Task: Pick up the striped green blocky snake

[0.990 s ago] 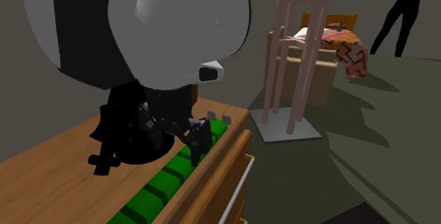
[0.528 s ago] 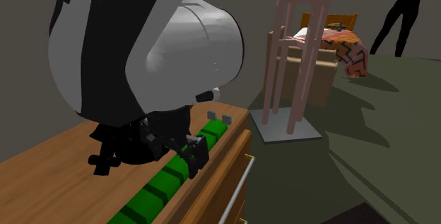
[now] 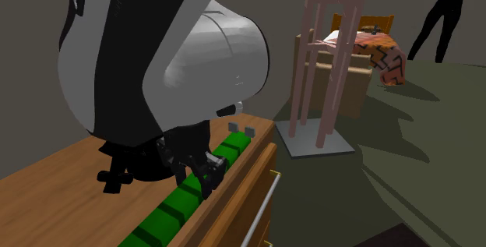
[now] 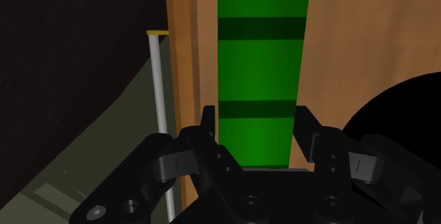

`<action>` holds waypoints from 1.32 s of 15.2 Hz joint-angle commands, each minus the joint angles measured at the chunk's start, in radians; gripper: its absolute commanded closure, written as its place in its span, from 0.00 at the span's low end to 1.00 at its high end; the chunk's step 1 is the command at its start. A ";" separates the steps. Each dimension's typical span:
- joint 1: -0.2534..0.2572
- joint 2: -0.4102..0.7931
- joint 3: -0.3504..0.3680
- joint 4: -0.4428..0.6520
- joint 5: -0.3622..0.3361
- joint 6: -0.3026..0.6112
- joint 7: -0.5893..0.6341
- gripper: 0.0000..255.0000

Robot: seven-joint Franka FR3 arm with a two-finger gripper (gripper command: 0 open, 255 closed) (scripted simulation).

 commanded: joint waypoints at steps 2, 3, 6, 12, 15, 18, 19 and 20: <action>0.000 0.000 0.000 -0.001 0.001 0.000 0.000 1.00; 0.000 0.000 0.000 -0.001 0.001 0.000 -0.001 1.00; 0.005 -0.022 -0.009 0.011 0.012 -0.031 -0.010 1.00; 0.018 -0.084 -0.037 0.050 0.037 -0.128 -0.033 1.00; 0.023 -0.111 -0.050 0.072 0.045 -0.174 -0.040 1.00; 0.026 -0.134 -0.063 0.096 0.049 -0.220 -0.046 1.00; 0.027 -0.141 -0.067 0.105 0.050 -0.236 -0.047 1.00; 0.027 -0.142 -0.068 0.106 0.050 -0.238 -0.048 1.00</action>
